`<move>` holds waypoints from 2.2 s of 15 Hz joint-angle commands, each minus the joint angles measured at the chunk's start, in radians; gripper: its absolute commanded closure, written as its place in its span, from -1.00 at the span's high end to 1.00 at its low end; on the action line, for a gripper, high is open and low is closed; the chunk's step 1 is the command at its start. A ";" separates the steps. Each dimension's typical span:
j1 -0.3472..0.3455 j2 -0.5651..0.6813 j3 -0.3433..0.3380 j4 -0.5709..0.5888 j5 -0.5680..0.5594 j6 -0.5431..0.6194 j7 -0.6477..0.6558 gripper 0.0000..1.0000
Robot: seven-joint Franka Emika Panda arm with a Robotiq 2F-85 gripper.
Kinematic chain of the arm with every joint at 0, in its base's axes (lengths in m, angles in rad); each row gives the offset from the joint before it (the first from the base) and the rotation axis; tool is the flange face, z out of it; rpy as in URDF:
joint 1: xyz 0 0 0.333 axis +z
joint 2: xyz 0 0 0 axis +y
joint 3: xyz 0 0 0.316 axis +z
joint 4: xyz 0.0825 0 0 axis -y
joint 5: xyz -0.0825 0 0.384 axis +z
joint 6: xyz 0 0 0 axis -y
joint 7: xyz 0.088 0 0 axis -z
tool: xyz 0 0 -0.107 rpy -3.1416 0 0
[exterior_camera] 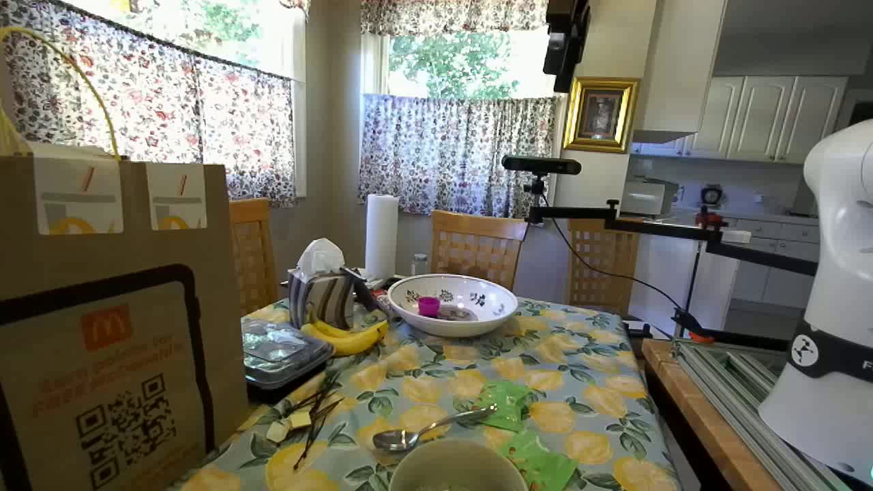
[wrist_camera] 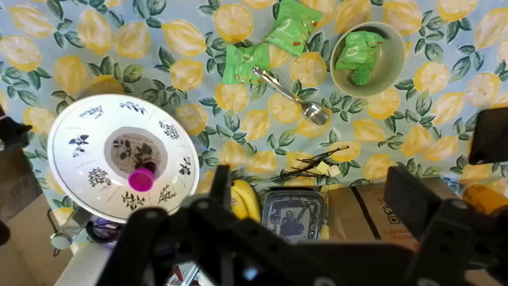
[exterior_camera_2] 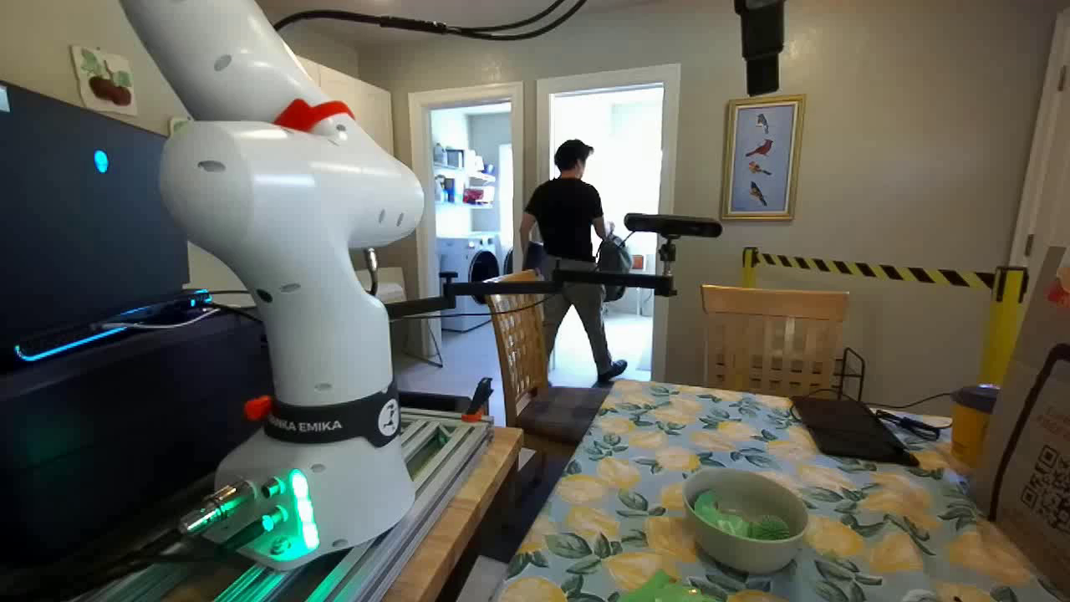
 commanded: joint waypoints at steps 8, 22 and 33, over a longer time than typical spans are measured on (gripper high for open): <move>-0.013 0.019 -0.003 0.011 0.014 0.015 0.042 1.00; 0.146 0.568 0.001 0.077 0.199 0.195 -0.322 1.00; 0.148 0.682 0.006 0.109 0.309 0.164 -0.335 1.00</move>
